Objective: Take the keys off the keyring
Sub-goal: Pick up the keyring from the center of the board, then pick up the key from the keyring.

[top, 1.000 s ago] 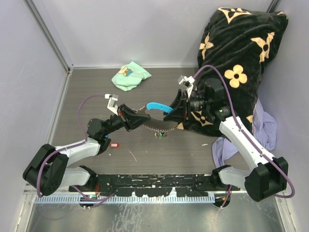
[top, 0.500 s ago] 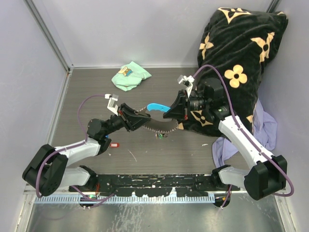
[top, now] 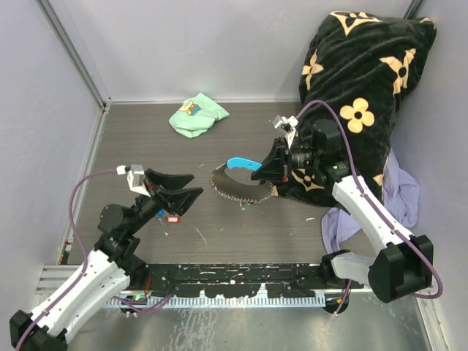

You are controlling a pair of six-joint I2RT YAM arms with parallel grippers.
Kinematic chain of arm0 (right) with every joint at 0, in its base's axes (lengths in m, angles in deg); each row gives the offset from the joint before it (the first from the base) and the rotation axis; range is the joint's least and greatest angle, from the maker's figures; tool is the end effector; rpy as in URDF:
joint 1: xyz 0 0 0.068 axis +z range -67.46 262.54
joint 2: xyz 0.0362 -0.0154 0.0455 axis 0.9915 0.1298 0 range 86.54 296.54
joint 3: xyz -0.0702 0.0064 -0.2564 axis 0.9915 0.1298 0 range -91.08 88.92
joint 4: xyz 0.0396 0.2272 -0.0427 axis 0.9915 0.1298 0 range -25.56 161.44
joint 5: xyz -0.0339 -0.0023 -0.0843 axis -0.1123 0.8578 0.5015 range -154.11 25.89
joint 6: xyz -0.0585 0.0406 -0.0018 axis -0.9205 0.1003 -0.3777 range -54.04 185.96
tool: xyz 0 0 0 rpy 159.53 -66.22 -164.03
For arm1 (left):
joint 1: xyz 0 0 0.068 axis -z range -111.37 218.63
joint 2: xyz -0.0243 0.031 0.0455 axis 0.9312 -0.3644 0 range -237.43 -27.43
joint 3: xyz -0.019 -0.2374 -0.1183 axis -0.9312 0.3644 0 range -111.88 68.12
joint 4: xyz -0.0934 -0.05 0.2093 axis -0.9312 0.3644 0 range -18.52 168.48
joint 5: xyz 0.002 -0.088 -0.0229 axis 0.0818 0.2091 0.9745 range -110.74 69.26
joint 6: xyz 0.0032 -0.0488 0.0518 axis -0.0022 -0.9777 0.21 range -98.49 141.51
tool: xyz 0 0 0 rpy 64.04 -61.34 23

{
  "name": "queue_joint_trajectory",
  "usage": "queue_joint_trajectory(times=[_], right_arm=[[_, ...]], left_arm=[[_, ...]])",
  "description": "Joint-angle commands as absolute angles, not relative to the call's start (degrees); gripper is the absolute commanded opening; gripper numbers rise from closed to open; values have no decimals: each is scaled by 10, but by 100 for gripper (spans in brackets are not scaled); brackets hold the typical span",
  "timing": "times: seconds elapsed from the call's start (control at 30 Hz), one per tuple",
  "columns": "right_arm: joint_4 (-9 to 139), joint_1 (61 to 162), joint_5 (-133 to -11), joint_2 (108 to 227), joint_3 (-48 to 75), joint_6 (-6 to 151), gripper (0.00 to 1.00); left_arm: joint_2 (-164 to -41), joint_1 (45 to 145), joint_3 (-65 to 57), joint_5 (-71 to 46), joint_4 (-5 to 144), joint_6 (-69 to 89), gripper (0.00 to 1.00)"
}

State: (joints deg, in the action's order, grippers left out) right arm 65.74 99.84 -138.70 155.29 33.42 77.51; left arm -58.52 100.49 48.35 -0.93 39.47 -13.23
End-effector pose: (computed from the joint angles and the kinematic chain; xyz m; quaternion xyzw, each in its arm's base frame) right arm 0.2101 0.1245 0.3392 -0.4018 0.6098 0.5854 0.3521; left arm 0.1122 -0.0932 0.3082 0.1274 0.5636 -0.5266 0.6236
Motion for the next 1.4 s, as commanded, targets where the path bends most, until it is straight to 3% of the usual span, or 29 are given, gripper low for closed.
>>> queue_joint_trajectory(times=[0.0,0.23,0.63,1.03,1.37], right_arm=[[627,988,-1389,1538,331,772,1],[627,979,-1379,1546,338,771,1],[627,969,-1376,1564,347,762,1],[626,969,-1381,1566,349,760,1],[627,968,-1388,1565,352,758,1]], left_arm=[[-522,1024,531,-49,506,-109,65],[-477,1110,583,-142,454,-38,64],[-687,1316,556,-281,322,147,62],[-881,1385,541,-390,113,191,62],[-981,1405,512,-424,35,203,48]])
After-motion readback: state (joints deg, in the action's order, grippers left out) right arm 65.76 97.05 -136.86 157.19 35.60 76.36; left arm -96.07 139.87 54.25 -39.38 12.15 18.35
